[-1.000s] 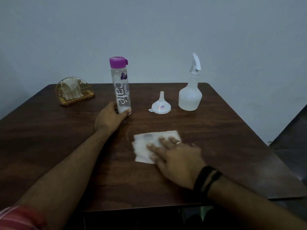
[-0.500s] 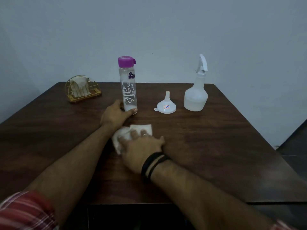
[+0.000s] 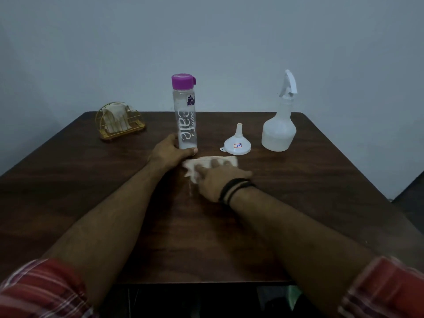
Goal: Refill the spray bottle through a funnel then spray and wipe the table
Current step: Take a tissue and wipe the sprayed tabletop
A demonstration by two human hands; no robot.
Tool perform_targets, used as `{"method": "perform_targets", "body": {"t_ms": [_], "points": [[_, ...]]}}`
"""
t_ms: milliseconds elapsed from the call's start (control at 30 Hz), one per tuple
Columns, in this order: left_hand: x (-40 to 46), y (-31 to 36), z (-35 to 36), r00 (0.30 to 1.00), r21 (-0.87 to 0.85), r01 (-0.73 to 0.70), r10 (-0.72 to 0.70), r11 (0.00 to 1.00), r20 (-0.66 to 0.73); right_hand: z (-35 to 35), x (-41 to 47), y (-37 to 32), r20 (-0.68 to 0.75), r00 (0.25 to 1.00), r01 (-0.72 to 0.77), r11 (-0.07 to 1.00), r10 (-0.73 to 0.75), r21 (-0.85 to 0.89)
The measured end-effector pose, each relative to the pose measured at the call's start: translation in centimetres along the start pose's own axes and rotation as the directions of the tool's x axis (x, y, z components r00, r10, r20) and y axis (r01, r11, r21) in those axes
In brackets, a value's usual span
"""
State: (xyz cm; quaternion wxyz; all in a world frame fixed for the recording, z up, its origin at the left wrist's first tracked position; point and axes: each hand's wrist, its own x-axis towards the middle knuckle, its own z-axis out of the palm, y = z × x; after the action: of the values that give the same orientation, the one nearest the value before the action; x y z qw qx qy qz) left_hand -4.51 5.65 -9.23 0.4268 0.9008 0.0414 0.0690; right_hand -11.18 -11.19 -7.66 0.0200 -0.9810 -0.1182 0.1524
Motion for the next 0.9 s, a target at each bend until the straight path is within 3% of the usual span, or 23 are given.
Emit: {"method": "perform_targets", "body": {"t_ms": [100, 200, 267, 367, 433, 533, 633, 767, 900], "points": [[0.1, -0.3, -0.2, 1.0, -0.033, 0.018, -0.018, 0.999, 0.0, 1.6, -3.2, -3.9, -0.066, 0.974, 0.217, 0.976, -0.218, -0.026], [0.1, -0.3, -0.2, 1.0, -0.014, 0.012, -0.012, 1.0, 0.011, 3.4, -7.3, -2.9, -0.129, 0.943, 0.305, 0.952, -0.307, -0.038], [0.1, -0.3, -0.1, 1.0, -0.009, 0.013, -0.012, 1.0, 0.015, 3.8, -9.2, 0.1, -0.129, 0.952, 0.273, 0.961, -0.276, -0.041], [-0.1, -0.2, -0.1, 1.0, 0.006, 0.022, -0.022, 1.0, 0.016, 2.3, -9.4, 5.7, -0.066, 0.995, 0.075, 0.996, -0.078, -0.046], [-0.5, 0.0, -0.1, 1.0, 0.011, 0.017, -0.017, 1.0, 0.016, 0.8, -7.4, 8.9, -0.01, 0.997, -0.073, 0.997, 0.073, -0.003], [-1.1, 0.5, 0.2, 1.0, 0.03, -0.01, 0.01, 0.999, 0.002, -0.6, -2.8, 10.3, 0.01, 0.988, -0.157, 0.987, 0.157, 0.033], [-1.5, 0.7, 0.6, 0.999, 0.06, -0.018, 0.019, 0.998, -0.029, 0.0, -0.4, 6.5, -0.03, 0.99, -0.134, 0.991, 0.135, 0.011], [-1.9, 0.5, 0.9, 0.996, 0.113, 0.001, 0.009, 0.994, -0.091, 1.8, -4.6, 0.8, -0.088, 0.995, 0.055, 0.998, -0.056, -0.023], [-1.8, 0.3, 1.0, 0.994, 0.162, 0.029, -0.012, 0.986, -0.106, 4.3, -11.1, 3.5, -0.184, 0.975, 0.123, 0.992, -0.127, -0.034]]}}
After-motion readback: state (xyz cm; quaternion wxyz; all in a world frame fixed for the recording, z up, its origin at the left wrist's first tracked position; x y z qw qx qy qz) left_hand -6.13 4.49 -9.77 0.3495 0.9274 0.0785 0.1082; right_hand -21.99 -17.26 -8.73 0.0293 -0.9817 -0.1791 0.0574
